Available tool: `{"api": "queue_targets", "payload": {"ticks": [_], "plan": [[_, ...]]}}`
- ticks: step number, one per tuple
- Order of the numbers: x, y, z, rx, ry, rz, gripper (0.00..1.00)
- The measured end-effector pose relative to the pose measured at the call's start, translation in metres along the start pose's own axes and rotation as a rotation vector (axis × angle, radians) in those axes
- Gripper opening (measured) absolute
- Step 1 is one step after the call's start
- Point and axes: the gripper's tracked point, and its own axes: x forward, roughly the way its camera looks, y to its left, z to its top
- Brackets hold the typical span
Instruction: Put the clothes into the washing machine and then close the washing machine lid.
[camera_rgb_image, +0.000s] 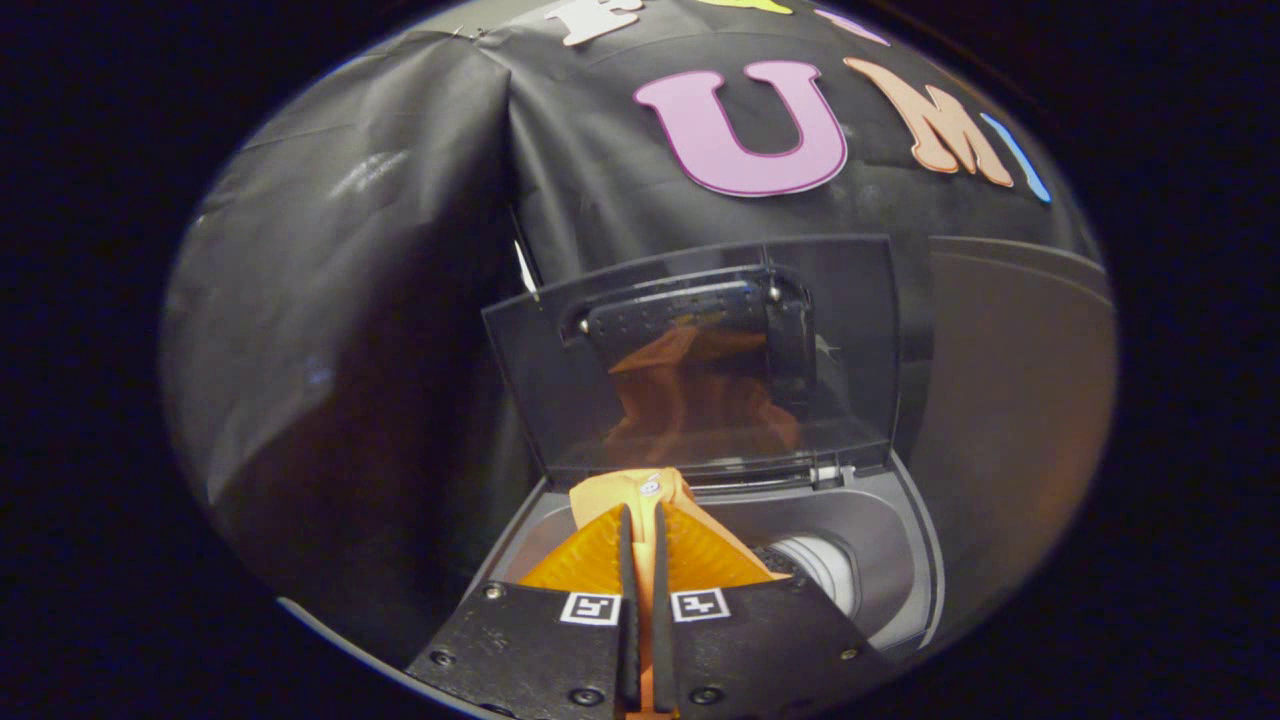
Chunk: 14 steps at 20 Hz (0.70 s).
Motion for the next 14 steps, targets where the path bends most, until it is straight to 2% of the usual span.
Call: {"api": "queue_targets", "payload": {"ticks": [8, 14], "plan": [[0.024, -0.020, -0.051, 0.052, 0.066, -0.042, 0.05], [0.033, -0.029, -0.068, 0.067, 0.104, -0.064, 0.06]]}}
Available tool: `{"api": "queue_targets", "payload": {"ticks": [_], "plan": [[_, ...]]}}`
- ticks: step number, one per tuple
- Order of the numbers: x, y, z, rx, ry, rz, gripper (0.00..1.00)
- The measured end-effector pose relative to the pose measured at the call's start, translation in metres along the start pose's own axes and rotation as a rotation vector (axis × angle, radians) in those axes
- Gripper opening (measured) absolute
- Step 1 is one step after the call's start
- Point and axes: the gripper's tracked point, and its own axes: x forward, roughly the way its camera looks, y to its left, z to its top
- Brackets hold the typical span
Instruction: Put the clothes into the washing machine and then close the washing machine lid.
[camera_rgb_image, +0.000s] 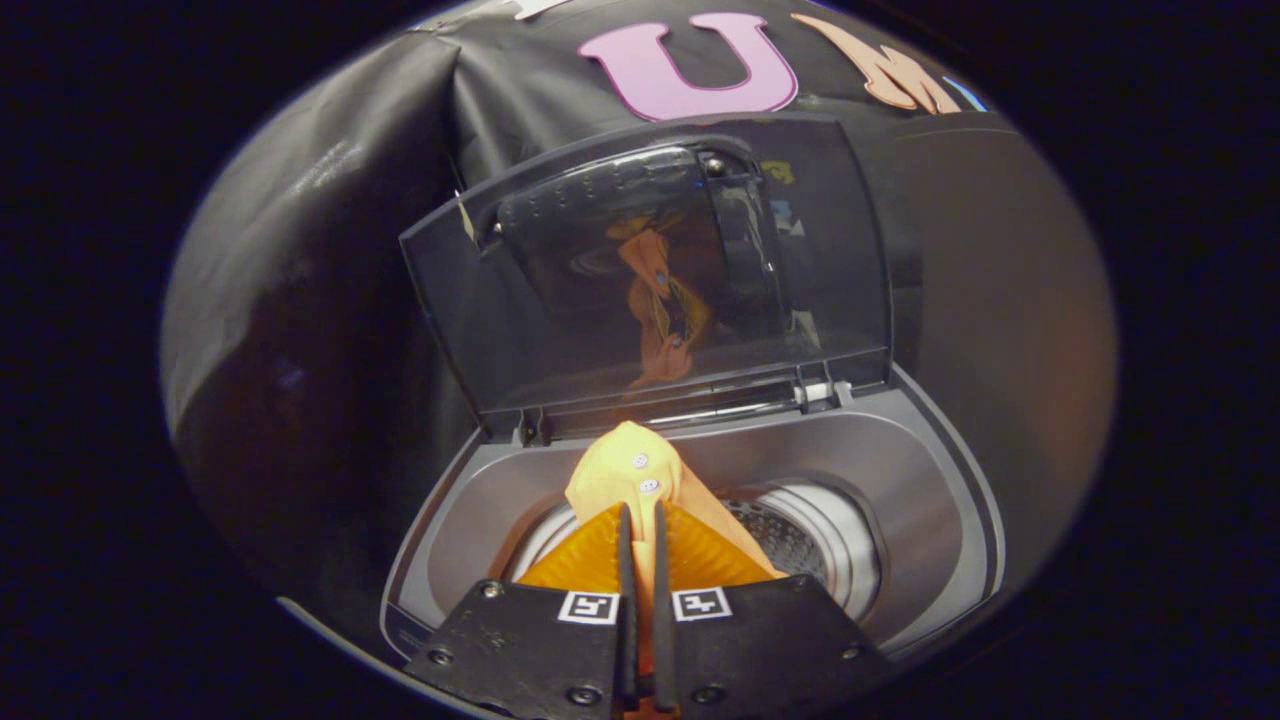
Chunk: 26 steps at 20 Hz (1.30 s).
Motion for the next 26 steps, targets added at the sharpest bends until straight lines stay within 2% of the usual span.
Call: {"api": "queue_targets", "payload": {"ticks": [4, 7, 8, 13, 17, 20, 21, 24, 26], "plan": [[0.005, -0.005, -0.003, 0.025, 0.022, -0.009, 0.07], [0.003, -0.009, -0.011, 0.060, 0.053, -0.035, 0.12], [0.003, -0.008, -0.011, 0.068, 0.050, -0.031, 0.18], [-0.012, -0.015, -0.019, 0.062, 0.091, -0.052, 0.20], [-0.032, -0.022, 0.002, 0.057, 0.075, -0.093, 0.51], [-0.055, -0.013, 0.028, 0.044, 0.056, -0.084, 0.75], [-0.062, -0.011, 0.039, 0.026, 0.038, -0.086, 0.78], [-0.084, -0.003, 0.073, -0.022, -0.007, -0.088, 0.97], [-0.092, 0.002, 0.095, -0.047, -0.036, -0.084, 0.97]]}}
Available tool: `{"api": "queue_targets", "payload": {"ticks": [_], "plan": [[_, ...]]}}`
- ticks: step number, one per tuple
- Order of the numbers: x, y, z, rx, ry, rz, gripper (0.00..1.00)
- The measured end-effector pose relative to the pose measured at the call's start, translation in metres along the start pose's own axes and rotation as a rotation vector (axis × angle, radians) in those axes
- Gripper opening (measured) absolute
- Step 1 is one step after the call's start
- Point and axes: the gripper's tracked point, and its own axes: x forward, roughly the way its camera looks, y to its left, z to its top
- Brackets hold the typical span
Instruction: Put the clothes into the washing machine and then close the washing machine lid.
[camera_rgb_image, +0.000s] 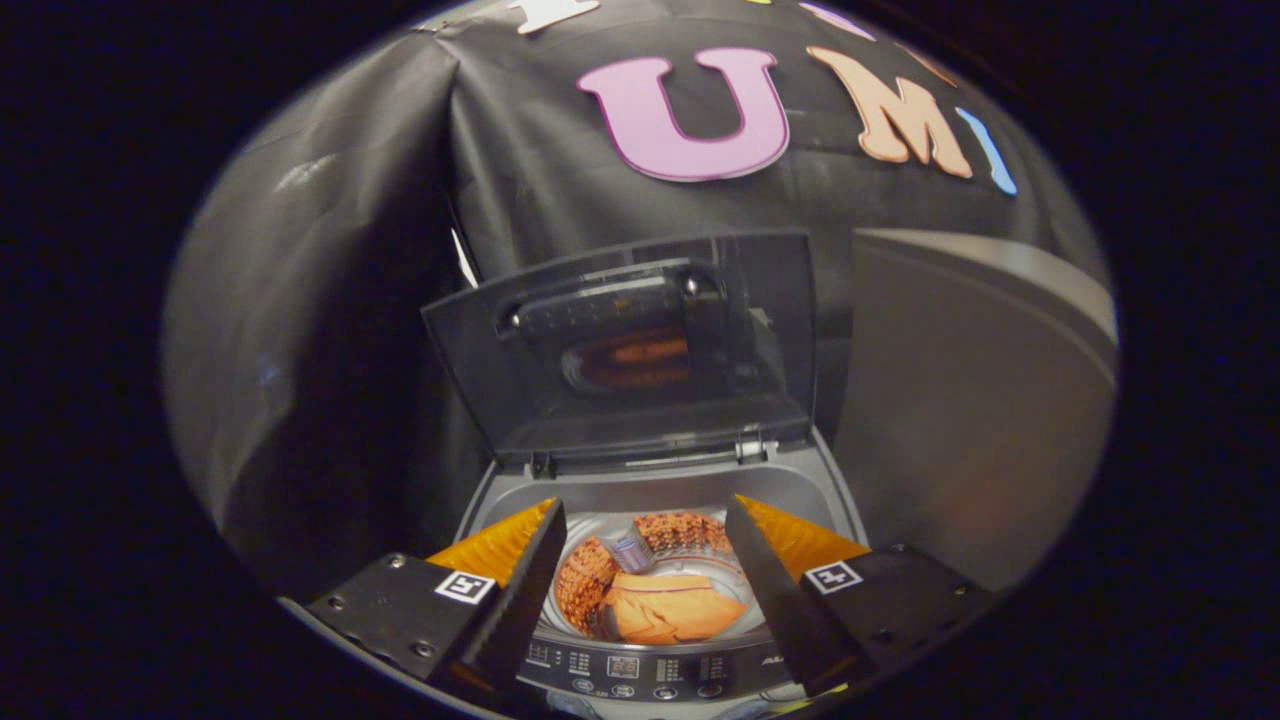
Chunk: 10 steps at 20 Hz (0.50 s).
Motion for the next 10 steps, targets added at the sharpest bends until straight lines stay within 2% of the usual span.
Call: {"api": "queue_targets", "payload": {"ticks": [7, 10], "plan": [[-0.013, 0.028, 0.075, -0.039, -0.077, 0.033, 0.98], [-0.005, 0.033, 0.110, -0.083, -0.126, 0.021, 0.97]]}}
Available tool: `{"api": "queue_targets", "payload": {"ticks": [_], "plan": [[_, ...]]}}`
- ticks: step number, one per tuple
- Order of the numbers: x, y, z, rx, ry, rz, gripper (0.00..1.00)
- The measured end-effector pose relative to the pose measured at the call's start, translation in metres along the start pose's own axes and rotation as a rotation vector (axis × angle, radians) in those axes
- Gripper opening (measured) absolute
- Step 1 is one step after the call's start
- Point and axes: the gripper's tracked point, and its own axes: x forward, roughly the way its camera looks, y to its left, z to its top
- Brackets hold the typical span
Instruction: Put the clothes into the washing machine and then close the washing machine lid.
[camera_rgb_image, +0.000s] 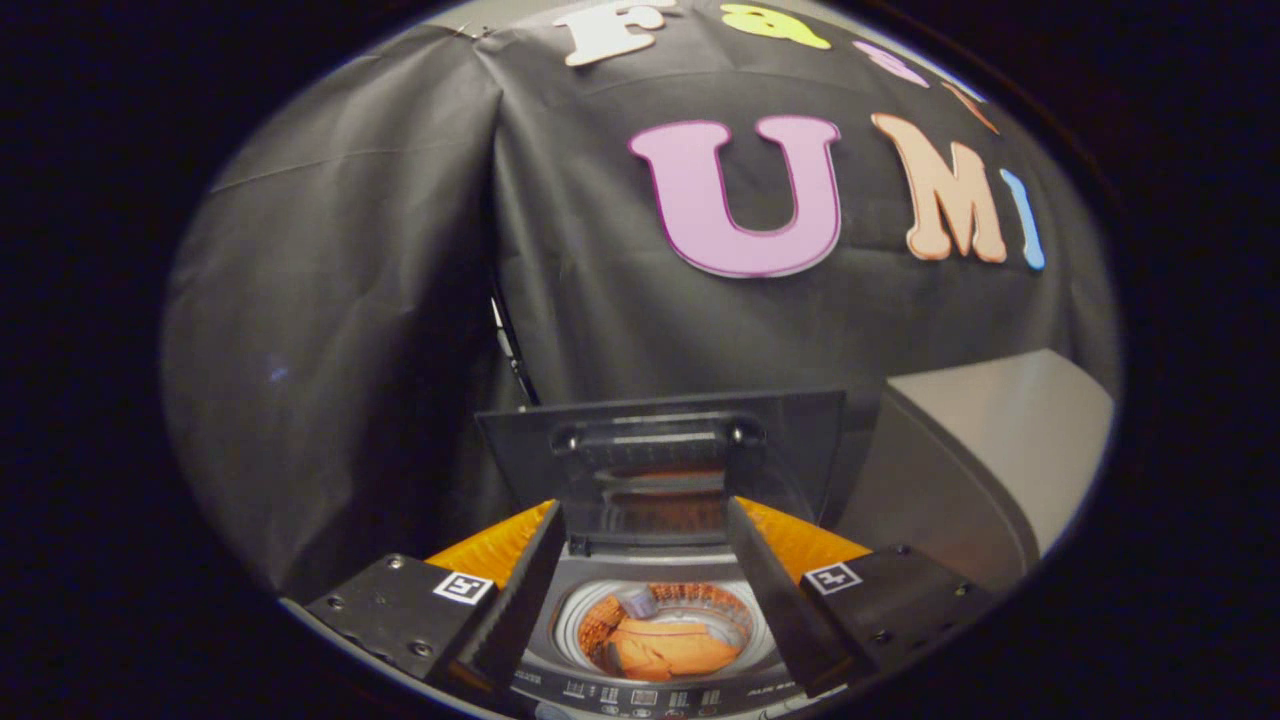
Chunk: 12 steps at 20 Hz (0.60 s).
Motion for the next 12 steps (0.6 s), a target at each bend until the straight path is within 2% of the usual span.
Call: {"api": "queue_targets", "payload": {"ticks": [2, 7, 12], "plan": [[0.013, -0.004, 0.023, -0.022, -0.054, -0.035, 0.97], [0.061, 0.000, 0.062, -0.021, -0.165, -0.001, 0.97], [0.114, -0.004, 0.075, -0.066, -0.228, -0.033, 0.96]]}}
